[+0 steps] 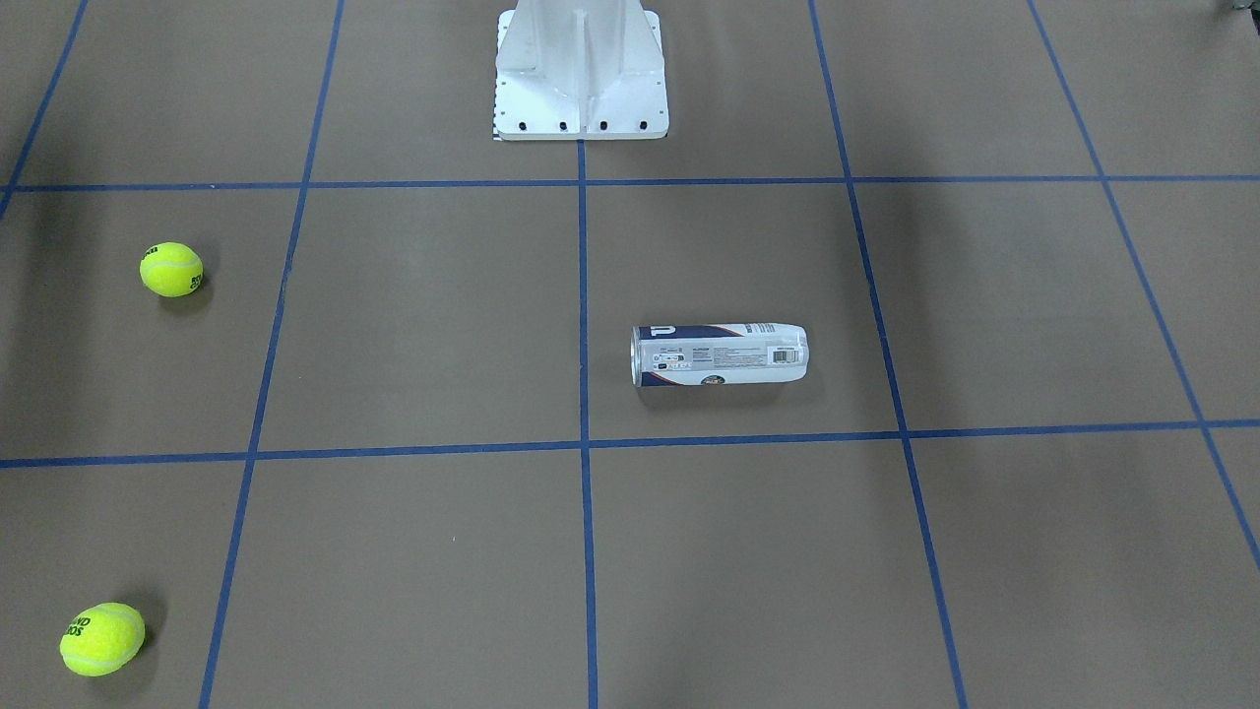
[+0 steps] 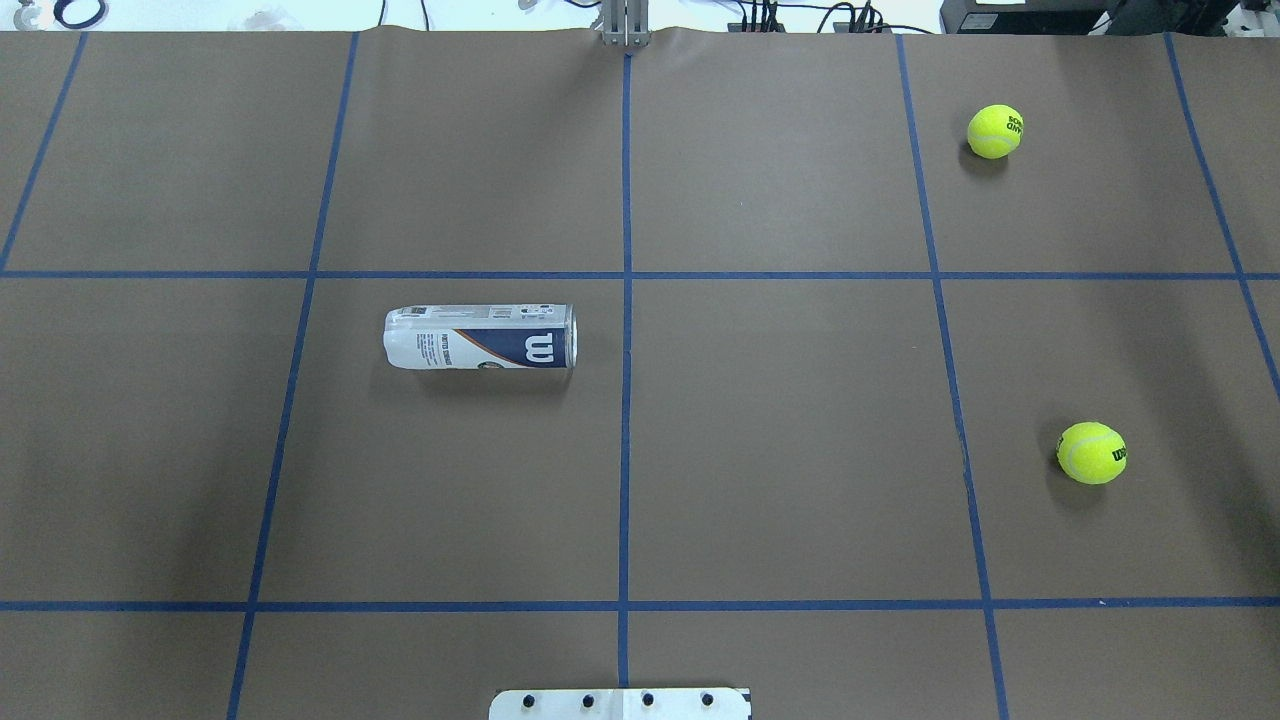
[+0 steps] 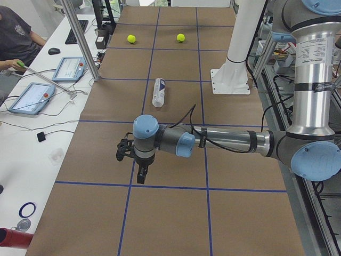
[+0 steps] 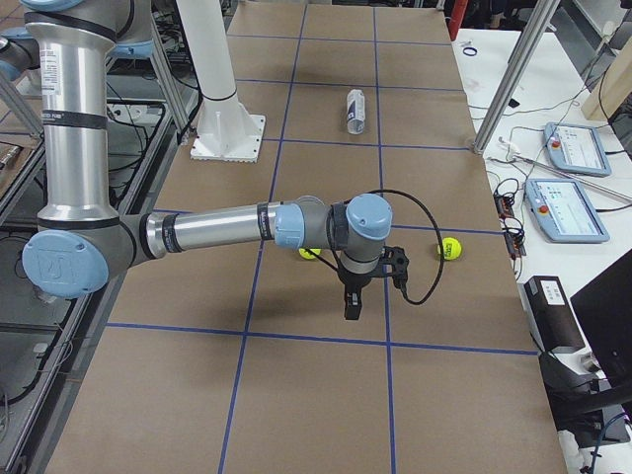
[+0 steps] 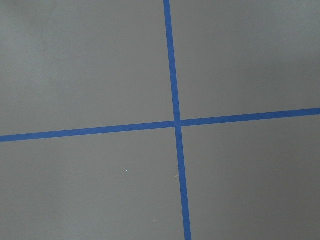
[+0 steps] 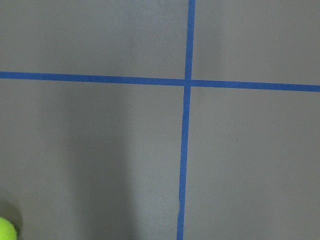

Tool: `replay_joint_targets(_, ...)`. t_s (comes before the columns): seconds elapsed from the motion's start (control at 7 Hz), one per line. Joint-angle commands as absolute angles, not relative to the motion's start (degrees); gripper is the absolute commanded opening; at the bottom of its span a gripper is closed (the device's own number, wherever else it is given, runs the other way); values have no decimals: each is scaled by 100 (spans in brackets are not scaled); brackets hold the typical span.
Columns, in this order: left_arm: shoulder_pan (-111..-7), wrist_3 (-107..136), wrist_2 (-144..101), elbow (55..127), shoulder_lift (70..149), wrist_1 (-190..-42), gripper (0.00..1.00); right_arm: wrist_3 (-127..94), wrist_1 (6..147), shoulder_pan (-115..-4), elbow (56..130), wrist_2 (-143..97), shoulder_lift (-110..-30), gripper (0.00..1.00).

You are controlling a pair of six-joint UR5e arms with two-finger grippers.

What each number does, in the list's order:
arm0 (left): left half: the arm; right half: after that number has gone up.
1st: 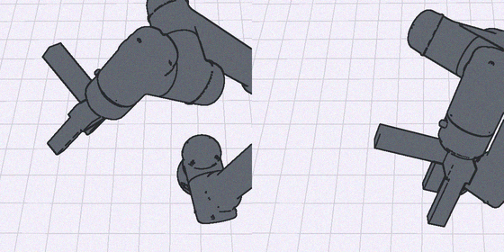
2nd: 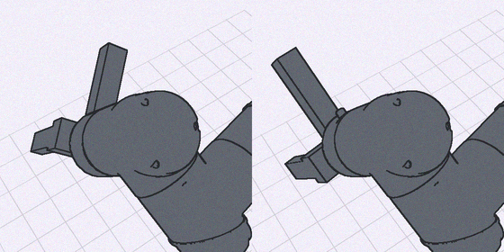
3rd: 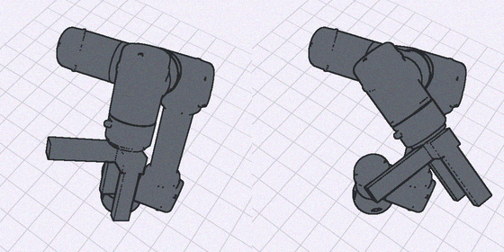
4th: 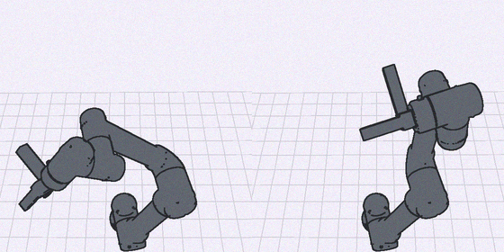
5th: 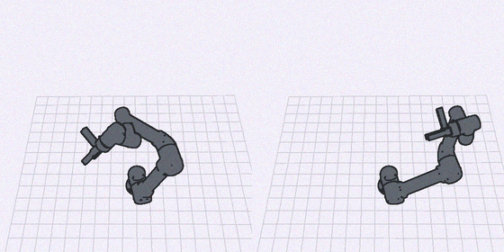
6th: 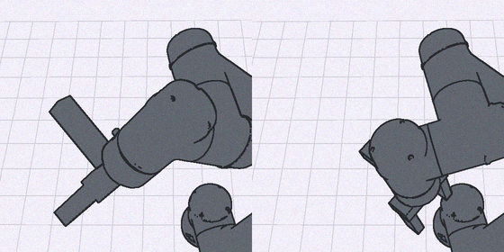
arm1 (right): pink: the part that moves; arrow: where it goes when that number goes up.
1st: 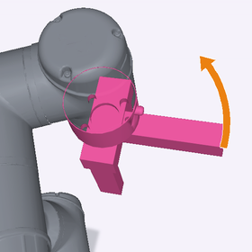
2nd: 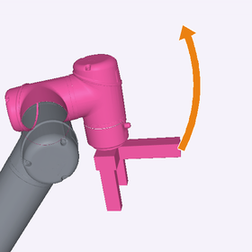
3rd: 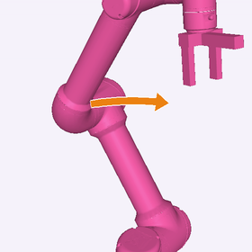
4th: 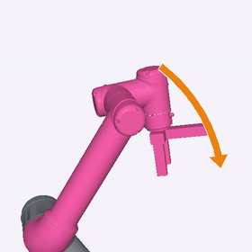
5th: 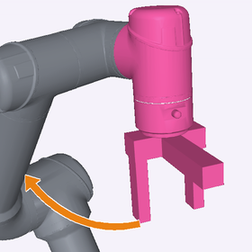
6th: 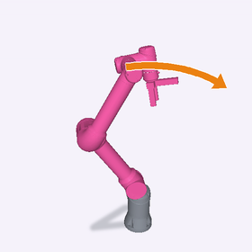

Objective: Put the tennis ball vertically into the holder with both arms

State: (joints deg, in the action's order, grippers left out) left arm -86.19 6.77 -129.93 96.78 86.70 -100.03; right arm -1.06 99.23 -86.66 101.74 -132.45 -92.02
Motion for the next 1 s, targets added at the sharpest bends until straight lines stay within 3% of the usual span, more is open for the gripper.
replay_joint_targets(0.0, -8613, 668, -13016, 9703, 8596, -10106, 100, -114, 9923, -8666, 10178, -13254, -9202, 99)
replay_joint_targets(0.86, -8517, 677, -13061, 9694, 8578, -10142, 100, -114, 9932, -8657, 10169, -13289, -9202, 99)
